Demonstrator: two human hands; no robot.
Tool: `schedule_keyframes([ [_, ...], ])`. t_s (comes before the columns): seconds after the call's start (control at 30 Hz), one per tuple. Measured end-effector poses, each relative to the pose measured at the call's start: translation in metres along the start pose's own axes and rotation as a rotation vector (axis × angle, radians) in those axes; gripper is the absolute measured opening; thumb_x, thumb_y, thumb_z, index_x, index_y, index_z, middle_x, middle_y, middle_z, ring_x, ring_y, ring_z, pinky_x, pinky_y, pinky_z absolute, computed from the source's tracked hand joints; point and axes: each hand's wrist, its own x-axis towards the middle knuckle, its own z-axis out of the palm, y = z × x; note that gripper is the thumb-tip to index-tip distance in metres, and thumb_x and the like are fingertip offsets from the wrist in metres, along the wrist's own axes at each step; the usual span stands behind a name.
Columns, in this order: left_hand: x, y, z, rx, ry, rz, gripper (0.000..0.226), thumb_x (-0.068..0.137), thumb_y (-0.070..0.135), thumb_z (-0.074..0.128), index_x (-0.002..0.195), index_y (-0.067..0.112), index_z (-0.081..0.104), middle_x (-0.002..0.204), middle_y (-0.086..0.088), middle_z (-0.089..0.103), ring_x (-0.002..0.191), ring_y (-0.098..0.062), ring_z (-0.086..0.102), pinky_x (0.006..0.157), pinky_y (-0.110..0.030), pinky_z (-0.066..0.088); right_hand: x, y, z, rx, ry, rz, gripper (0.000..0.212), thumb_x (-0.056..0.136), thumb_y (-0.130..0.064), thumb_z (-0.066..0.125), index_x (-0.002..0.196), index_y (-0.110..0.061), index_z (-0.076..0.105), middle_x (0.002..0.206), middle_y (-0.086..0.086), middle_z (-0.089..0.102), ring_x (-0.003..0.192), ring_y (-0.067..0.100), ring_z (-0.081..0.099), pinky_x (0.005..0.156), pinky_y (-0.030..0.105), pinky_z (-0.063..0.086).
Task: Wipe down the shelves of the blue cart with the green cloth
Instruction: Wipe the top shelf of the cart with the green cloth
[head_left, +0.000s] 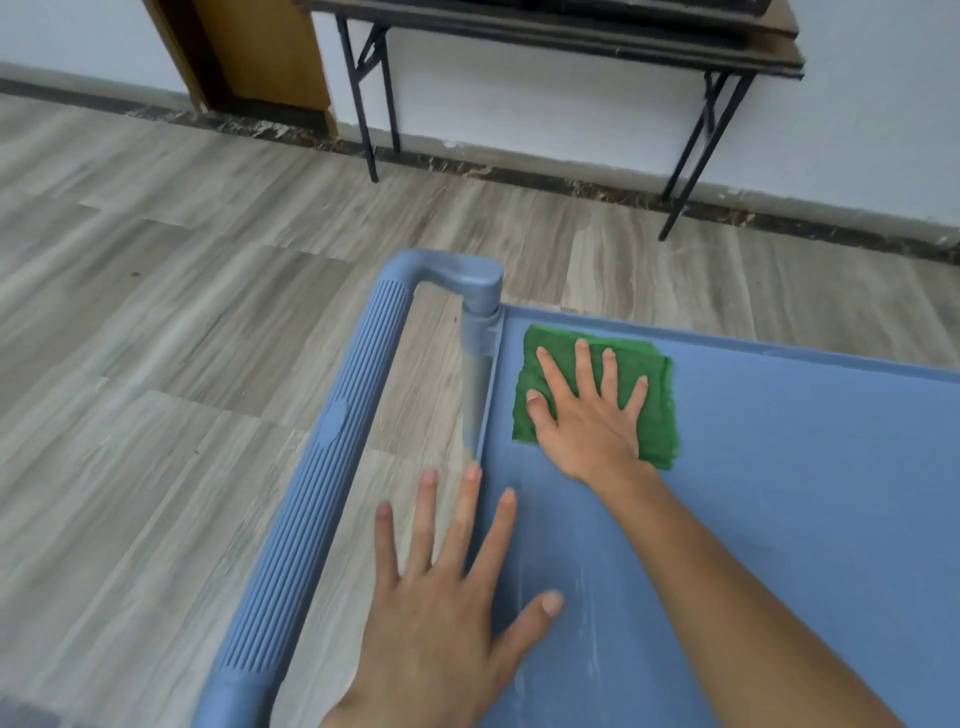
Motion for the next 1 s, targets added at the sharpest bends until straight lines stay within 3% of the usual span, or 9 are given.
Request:
schedule_keyframes([
  [0.13,-0.002,-0.002,0.0,-0.011,-0.019,-0.042,0.084,0.089,0.083,0.001,0.158,0.036,-0.008,0.166,0.002,-0.021,0.148,-0.029,-0.031,0.117,-0.062,-0.014,-0.052,-0.022,0.018,-0.019,0.019,-0.082,0.061,0.097,-0.064,0.007,0.155,-0.052,-0.009,0.167,-0.002,-0.021,0.153,0.03,-0.021,0.114,0.069,-0.015],
  [0.2,0.003,-0.002,0.001,-0.03,-0.028,-0.069,0.084,0.086,0.084,-0.003,0.156,0.038,-0.014,0.164,0.004,-0.026,0.146,-0.028,-0.036,0.116,-0.062,-0.019,-0.077,-0.03,0.024,-0.028,-0.001,-0.104,0.062,0.097,-0.064,0.007,0.154,-0.05,-0.014,0.165,-0.001,-0.027,0.151,0.031,-0.025,0.113,0.069,-0.015],
  [0.37,0.004,-0.004,0.007,-0.073,-0.081,-0.083,0.085,0.086,0.083,-0.004,0.158,0.038,-0.004,0.167,0.005,-0.018,0.149,-0.03,-0.029,0.115,-0.065,-0.017,-0.16,-0.041,0.038,-0.082,-0.098,-0.124,0.075,0.09,-0.064,0.009,0.145,-0.041,-0.036,0.16,0.002,-0.037,0.148,0.033,-0.032,0.112,0.07,-0.016],
  [0.57,0.007,-0.009,0.01,-0.054,-0.088,-0.081,0.088,0.08,0.085,-0.007,0.157,0.044,0.002,0.168,0.006,-0.009,0.152,-0.033,-0.018,0.116,-0.065,-0.014,-0.254,-0.043,0.046,-0.024,-0.064,-0.241,0.065,0.099,-0.057,0.017,0.16,-0.036,0.004,0.169,0.007,-0.006,0.154,0.035,-0.014,0.115,0.069,-0.011],
  [0.73,0.0,-0.008,-0.007,-0.085,-0.135,-0.066,0.078,0.092,0.076,0.008,0.159,0.035,0.007,0.169,0.008,-0.003,0.152,-0.033,-0.015,0.118,-0.064,-0.009,-0.301,-0.036,0.052,0.018,-0.101,-0.309,0.063,0.1,-0.056,0.018,0.16,-0.039,0.008,0.169,0.004,-0.011,0.153,0.033,-0.017,0.116,0.067,-0.013],
  [0.87,-0.057,0.02,-0.012,0.031,0.032,-0.005,0.072,0.1,0.067,0.016,0.16,0.027,0.016,0.168,0.001,0.012,0.154,-0.036,0.0,0.12,-0.063,-0.001,-0.319,-0.028,0.052,0.085,-0.122,-0.333,0.06,0.1,-0.051,0.018,0.159,-0.041,0.014,0.17,0.005,-0.003,0.154,0.031,-0.016,0.116,0.064,-0.017],
  [1.0,-0.131,0.054,0.007,0.259,0.138,0.019,0.069,0.1,0.064,0.026,0.154,0.021,0.037,0.162,-0.01,0.033,0.149,-0.042,0.023,0.117,-0.07,0.008,-0.333,0.0,0.05,0.078,-0.139,-0.427,0.058,0.1,-0.052,0.017,0.156,-0.044,0.003,0.17,0.001,-0.005,0.153,0.027,-0.02,0.115,0.059,-0.022],
])
